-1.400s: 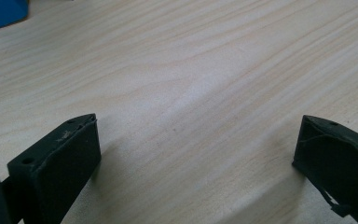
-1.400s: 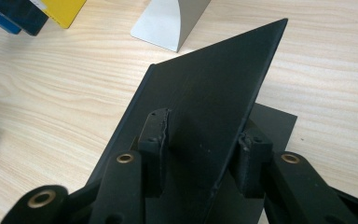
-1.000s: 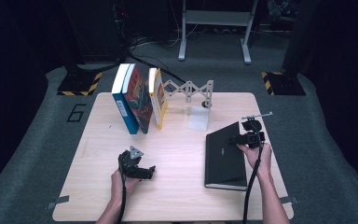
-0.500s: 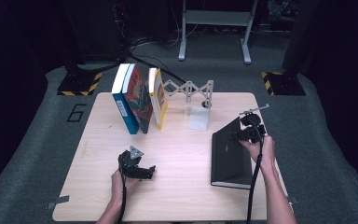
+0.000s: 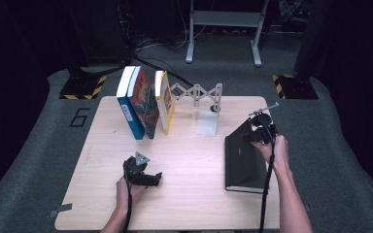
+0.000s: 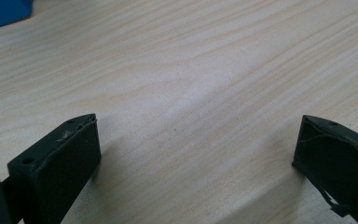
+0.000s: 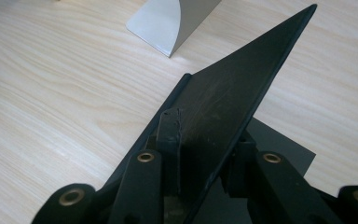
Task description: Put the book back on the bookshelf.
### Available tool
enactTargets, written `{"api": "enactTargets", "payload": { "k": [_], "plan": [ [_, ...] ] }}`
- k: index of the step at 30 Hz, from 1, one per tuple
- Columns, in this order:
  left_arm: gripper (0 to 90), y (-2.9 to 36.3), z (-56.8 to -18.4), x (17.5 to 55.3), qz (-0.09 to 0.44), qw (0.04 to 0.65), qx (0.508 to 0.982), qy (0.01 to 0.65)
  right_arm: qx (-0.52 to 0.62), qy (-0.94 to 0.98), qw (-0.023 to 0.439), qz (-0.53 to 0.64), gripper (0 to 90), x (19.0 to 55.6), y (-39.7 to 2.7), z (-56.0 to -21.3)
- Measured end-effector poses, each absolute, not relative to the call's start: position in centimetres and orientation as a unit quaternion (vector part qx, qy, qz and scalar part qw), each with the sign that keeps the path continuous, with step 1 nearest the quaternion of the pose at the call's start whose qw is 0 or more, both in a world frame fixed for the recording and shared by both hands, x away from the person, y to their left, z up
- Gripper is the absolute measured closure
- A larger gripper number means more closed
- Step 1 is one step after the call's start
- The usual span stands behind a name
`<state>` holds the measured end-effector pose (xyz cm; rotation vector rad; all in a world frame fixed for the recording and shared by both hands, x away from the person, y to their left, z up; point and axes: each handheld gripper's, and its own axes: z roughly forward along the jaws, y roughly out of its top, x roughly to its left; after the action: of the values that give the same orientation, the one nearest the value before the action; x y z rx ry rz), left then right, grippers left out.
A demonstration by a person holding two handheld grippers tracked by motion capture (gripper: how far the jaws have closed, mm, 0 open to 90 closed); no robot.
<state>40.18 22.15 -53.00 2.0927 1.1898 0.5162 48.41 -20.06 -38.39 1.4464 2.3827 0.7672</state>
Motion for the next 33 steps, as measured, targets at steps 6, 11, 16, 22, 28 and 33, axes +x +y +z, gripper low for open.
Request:
{"api": "enactTargets", "payload": {
  "k": [6,11,16,22,28,33],
  "plan": [
    [0.2,22.1,-53.0,40.2,0.198,0.334,0.801,0.457,0.496,0.821,0.129,0.252,73.8,49.5,-20.0,-38.0],
    [0.3,22.0,-53.1,40.2,0.203,0.336,0.797,0.459,0.521,0.804,0.110,0.265,74.2,49.6,-20.6,-38.1],
    [0.3,22.0,-53.1,40.2,0.203,0.336,0.797,0.459,0.542,0.790,0.097,0.271,71.6,50.1,-20.7,-38.1],
    [0.3,22.0,-53.1,40.2,0.204,0.337,0.797,0.459,0.546,0.791,0.091,0.262,66.0,51.7,-20.2,-37.8],
    [0.3,22.1,-53.0,40.2,0.202,0.335,0.798,0.458,0.559,0.789,0.080,0.240,71.6,53.9,-19.3,-37.6],
    [0.3,22.0,-53.1,40.2,0.204,0.337,0.797,0.458,0.576,0.782,0.051,0.232,81.6,55.0,-19.4,-37.6]
  ]
}}
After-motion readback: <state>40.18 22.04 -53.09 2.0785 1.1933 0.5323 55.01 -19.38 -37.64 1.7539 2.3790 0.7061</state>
